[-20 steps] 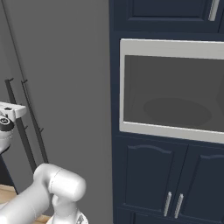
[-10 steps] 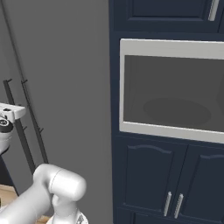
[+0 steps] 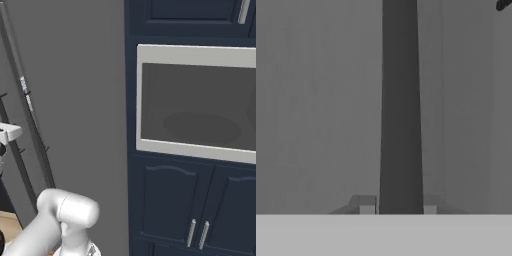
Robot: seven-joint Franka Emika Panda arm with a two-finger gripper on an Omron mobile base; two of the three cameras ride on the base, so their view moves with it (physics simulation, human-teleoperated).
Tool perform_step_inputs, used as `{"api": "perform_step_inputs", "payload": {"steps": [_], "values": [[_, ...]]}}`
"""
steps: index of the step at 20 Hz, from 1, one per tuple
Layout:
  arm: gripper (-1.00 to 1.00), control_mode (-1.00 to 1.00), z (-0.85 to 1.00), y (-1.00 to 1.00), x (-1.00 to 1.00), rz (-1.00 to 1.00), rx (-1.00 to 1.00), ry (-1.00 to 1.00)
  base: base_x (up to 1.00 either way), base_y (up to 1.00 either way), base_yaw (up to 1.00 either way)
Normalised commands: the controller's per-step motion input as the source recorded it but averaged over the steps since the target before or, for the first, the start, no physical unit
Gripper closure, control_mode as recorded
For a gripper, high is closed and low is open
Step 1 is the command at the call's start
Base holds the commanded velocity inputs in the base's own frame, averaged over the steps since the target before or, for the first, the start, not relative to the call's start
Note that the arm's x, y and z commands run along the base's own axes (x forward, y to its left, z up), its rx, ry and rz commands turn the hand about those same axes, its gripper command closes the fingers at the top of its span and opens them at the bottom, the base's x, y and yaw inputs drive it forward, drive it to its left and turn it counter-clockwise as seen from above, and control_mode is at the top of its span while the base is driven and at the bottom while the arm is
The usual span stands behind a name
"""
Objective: Open the freezer door, pick up the ice cube tray from the freezer, and place it on the dining counter.
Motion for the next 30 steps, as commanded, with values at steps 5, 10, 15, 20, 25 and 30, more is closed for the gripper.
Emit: {"api": "perform_step_inputs", "payload": {"steps": [5,10,15,20,25,30], "values": [[1.0,-1.0,0.0,0.33,-0.31,0.0,0.0,0.0,0.0,0.0,0.0],[1.0,-1.0,0.0,0.37,-0.34,0.0,0.0,0.0,0.0,0.0,0.0],[1.0,-1.0,0.0,0.43,-0.28,0.0,0.0,0.04,0.0,0.0,0.0],[1.0,-1.0,0.0,0.49,-0.23,0.0,0.0,0.05,0.0,0.0,0.0],[1.0,-1.0,0.0,0.48,-0.26,0.0,0.0,0.05,0.0,0.0,0.0],[1.0,-1.0,0.0,0.41,-0.3,0.0,0.0,0.03,0.0,0.0,0.0]]}}
